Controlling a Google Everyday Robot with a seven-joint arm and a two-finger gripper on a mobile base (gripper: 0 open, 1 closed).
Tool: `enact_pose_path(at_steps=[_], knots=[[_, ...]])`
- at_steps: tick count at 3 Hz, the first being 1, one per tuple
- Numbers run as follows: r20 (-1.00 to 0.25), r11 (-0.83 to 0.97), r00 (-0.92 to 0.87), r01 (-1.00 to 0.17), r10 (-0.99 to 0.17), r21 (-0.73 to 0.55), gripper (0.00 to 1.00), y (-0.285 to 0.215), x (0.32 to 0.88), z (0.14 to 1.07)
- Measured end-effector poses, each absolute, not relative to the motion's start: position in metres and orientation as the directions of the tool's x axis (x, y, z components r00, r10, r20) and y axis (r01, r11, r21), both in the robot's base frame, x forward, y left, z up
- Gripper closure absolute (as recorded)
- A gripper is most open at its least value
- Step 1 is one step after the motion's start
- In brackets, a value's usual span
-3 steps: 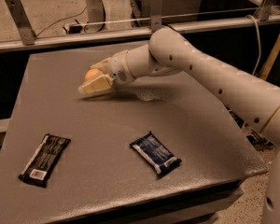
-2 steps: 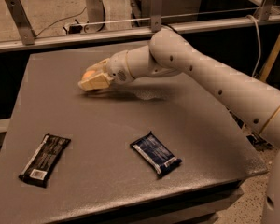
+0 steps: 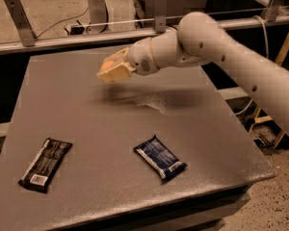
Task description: Move orange near rxbar blueberry
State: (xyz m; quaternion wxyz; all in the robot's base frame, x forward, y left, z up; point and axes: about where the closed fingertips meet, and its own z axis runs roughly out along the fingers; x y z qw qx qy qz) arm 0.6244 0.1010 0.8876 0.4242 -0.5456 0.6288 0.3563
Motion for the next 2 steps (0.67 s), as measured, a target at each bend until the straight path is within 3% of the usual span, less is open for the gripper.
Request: enact_pose_path(at_steps=[2], knots=[[-0.937,0.243,-0.067,-0.97,-0.344,-0.02,1.0,0.018,0.529,0.936]])
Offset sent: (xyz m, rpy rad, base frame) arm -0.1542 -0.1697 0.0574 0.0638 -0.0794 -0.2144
